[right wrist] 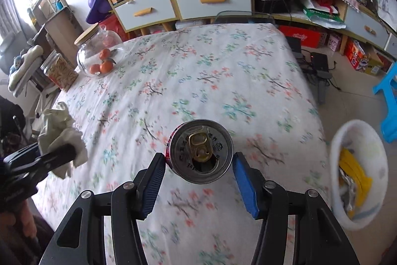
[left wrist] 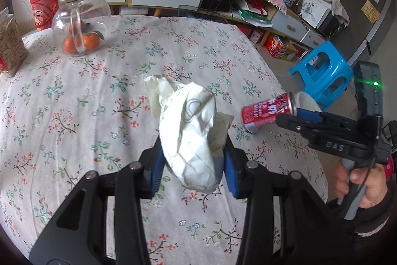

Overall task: Collect trash
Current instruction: 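Carry the tissue and red can to the white bin and open both tools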

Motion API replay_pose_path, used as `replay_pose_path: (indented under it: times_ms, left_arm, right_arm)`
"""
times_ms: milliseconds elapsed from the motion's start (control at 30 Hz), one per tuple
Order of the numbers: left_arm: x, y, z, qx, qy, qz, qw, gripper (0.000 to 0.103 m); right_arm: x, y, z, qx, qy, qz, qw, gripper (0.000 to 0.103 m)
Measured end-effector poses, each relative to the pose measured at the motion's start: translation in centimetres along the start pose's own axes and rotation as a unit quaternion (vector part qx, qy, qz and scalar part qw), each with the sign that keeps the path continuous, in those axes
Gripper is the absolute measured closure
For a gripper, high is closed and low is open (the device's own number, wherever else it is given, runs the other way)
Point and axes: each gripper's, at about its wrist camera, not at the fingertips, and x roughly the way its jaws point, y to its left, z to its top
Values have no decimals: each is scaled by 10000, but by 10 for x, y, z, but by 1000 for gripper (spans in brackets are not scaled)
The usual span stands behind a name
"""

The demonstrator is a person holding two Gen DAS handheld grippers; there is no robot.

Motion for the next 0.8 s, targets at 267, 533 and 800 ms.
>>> replay_pose_path:
  times_ms: [267, 533, 800]
  left_arm:
    - [12, -33, -7, 172, -153, 36, 9997, 59]
    - [30, -59, -10, 277, -61, 40, 9996, 59]
    - [40, -78, -10, 354, 10, -13, 9994, 59]
  right_arm:
    - [-24, -33, -23, 216, -280, 160, 9992, 47]
    - [-45, -55, -28, 247, -473, 78, 9985, 47]
    - [-76, -90, -27, 521, -807, -101, 9953, 47]
